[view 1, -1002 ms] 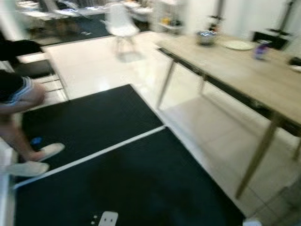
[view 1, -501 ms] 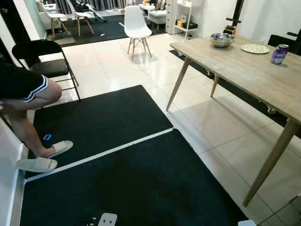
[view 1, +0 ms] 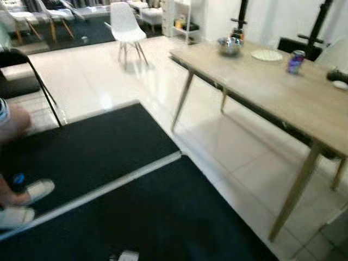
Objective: Restocking fridge
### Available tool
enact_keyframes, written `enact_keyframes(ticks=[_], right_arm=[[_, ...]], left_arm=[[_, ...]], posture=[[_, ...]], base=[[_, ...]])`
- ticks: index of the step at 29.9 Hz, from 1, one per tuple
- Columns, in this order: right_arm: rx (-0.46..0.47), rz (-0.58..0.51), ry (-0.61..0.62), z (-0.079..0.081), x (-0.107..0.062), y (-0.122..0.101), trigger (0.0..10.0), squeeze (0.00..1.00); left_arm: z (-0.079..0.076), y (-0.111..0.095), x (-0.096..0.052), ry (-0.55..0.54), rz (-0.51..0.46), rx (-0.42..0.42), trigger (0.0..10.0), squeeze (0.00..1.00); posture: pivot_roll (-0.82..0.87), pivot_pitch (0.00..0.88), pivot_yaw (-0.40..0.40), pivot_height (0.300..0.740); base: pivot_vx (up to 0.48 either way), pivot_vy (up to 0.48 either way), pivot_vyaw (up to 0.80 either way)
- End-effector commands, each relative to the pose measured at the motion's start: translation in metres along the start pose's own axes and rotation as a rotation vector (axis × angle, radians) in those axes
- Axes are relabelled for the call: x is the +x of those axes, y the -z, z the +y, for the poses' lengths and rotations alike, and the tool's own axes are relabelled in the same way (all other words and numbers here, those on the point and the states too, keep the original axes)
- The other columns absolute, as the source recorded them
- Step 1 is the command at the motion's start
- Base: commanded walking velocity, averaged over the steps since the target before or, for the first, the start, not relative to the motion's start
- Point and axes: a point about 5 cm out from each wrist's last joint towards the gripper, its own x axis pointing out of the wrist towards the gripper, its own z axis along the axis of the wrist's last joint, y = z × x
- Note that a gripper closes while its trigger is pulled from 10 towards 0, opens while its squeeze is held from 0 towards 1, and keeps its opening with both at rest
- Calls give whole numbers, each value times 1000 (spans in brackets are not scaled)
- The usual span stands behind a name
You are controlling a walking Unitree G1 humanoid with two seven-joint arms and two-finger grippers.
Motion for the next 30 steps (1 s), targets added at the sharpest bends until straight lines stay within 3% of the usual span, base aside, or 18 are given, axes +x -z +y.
enact_keyframes(ticks=[1, 25, 30], right_arm=[[-2, -19, -9, 4, 1, -5, 10000, 0], [-18, 30, 4, 6, 1, 4, 10000, 0], [-18, 39, 0, 7, 1, 3, 10000, 0]], left_arm=[[3, 13, -2, -10, 42, 2, 10000, 0], [4, 16, -3, -15, 49, 9, 10000, 0], [4, 16, -3, -16, 48, 10, 10000, 0]], posture=[[-99, 0, -15, 740], [-93, 0, -18, 740], [-90, 0, -17, 740]], base=[[480, 0, 0], [480, 0, 0], [480, 0, -777]])
